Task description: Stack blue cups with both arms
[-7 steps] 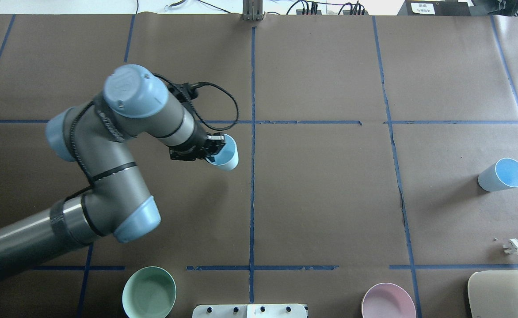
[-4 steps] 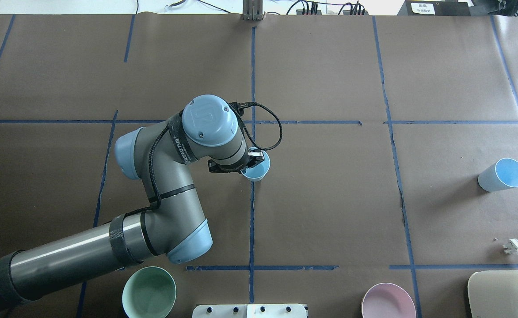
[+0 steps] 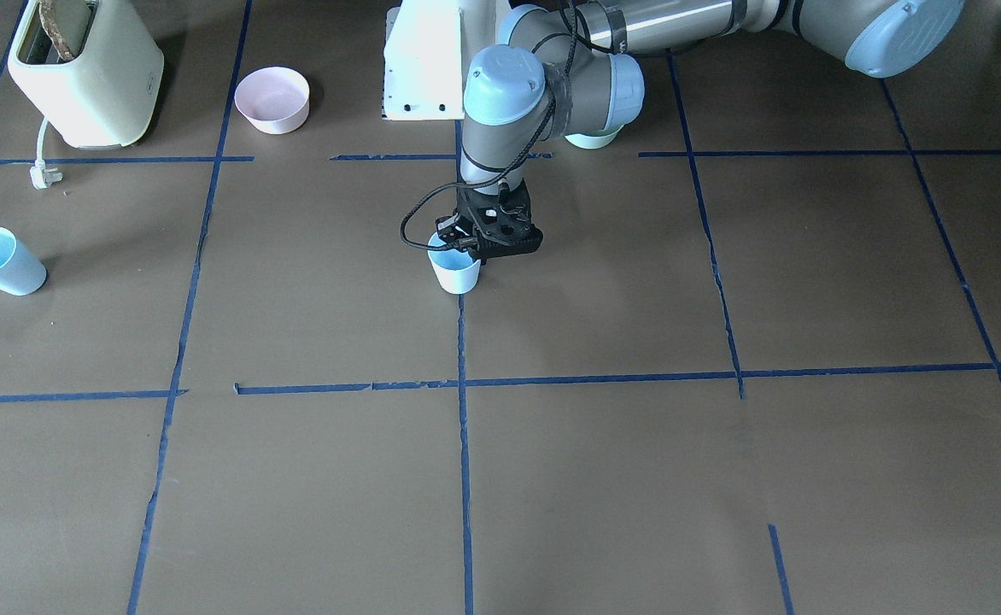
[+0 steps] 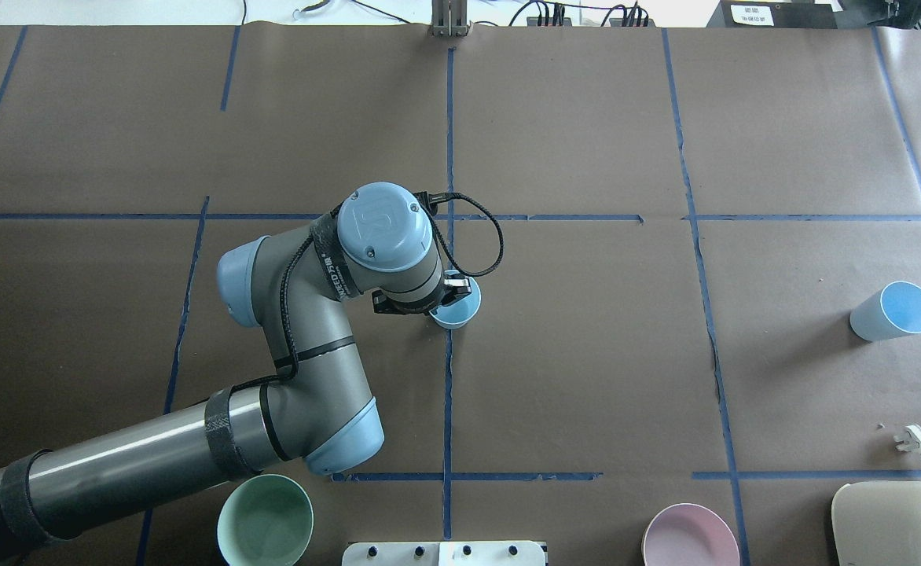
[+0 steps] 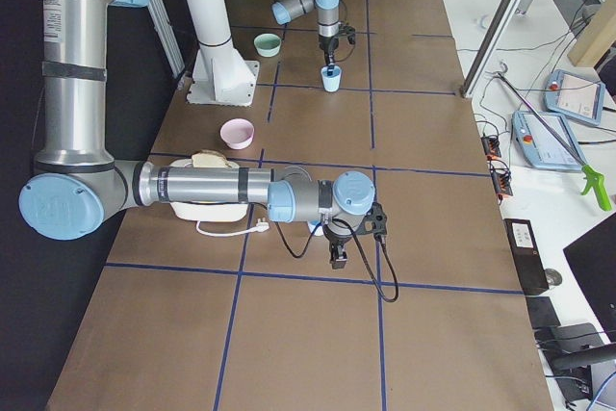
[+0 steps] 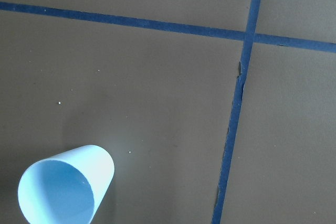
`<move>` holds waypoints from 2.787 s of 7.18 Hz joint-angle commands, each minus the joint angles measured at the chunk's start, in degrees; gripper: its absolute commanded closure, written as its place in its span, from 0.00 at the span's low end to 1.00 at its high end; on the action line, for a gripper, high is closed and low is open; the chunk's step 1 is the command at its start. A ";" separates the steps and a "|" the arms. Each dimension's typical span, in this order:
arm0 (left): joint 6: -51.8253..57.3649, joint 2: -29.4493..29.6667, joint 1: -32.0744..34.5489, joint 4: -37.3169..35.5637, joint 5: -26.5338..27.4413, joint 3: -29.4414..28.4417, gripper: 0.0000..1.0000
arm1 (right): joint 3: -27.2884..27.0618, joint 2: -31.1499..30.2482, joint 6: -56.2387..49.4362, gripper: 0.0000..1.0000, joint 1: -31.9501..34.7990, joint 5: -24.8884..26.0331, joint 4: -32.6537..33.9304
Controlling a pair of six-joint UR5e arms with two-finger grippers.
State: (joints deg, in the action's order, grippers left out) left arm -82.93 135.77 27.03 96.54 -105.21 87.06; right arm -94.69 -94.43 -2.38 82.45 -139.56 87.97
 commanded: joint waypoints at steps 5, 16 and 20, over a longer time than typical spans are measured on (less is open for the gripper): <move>-0.39 -2.35 3.64 -0.39 0.09 8.11 0.00 | 0.47 -2.32 11.38 0.00 -6.58 -2.83 -10.83; -0.57 -4.64 5.58 -0.56 -0.08 13.74 0.00 | 5.66 -3.31 26.82 1.00 -18.02 1.48 -31.53; -0.39 -8.68 9.88 -0.21 -0.87 22.78 0.00 | -5.74 4.47 41.41 1.00 -22.66 0.43 -29.89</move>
State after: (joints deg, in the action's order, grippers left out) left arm -83.36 127.82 35.50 96.26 -105.83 107.62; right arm -96.40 -93.72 31.06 61.79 -139.07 56.73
